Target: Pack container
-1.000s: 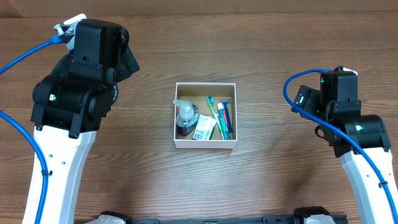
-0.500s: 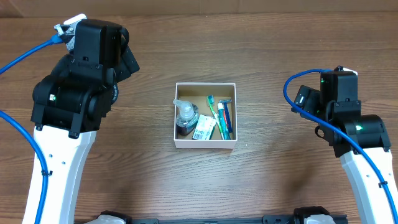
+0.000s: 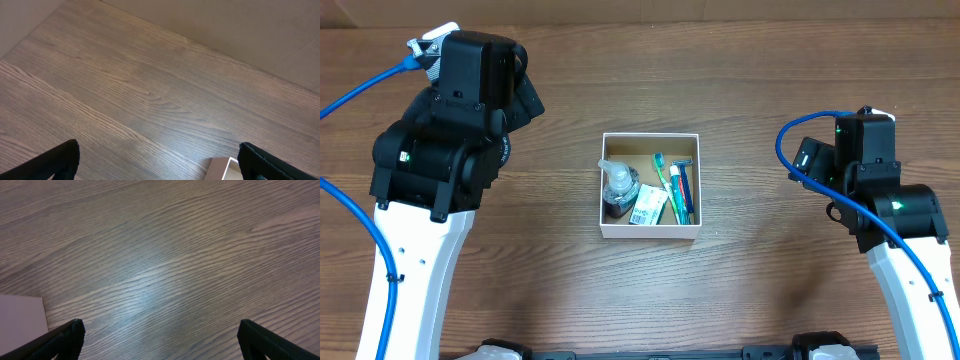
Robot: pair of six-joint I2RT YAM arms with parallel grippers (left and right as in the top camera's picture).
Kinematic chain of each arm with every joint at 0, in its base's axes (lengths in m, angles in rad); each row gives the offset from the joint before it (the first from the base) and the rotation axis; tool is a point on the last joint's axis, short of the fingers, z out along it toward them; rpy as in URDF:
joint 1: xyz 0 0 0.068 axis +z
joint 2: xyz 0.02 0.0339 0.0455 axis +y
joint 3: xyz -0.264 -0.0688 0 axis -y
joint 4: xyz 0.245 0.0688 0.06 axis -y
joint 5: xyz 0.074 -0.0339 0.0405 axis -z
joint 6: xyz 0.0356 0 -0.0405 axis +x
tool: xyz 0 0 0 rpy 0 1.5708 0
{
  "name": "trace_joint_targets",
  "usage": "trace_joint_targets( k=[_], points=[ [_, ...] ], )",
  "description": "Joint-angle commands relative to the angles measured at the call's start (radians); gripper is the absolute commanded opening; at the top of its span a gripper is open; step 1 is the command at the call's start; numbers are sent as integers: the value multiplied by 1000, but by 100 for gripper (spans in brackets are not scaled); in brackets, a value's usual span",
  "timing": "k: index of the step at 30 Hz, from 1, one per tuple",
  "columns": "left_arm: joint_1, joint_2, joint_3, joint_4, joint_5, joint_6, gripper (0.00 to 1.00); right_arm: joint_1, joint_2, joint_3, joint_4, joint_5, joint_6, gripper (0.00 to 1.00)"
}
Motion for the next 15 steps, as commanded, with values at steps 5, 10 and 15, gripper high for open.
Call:
trace_joint_targets(
  k=[5, 10, 15],
  points=[
    [6, 5, 15, 0, -14, 2, 100, -5, -1, 19, 6, 10, 6, 100],
    [6, 5, 15, 0, -14, 2, 100, -3, -61, 16, 5, 10, 6, 100],
    [6, 5, 15, 0, -14, 2, 100, -3, -264, 14, 13, 10, 6, 100]
  ],
)
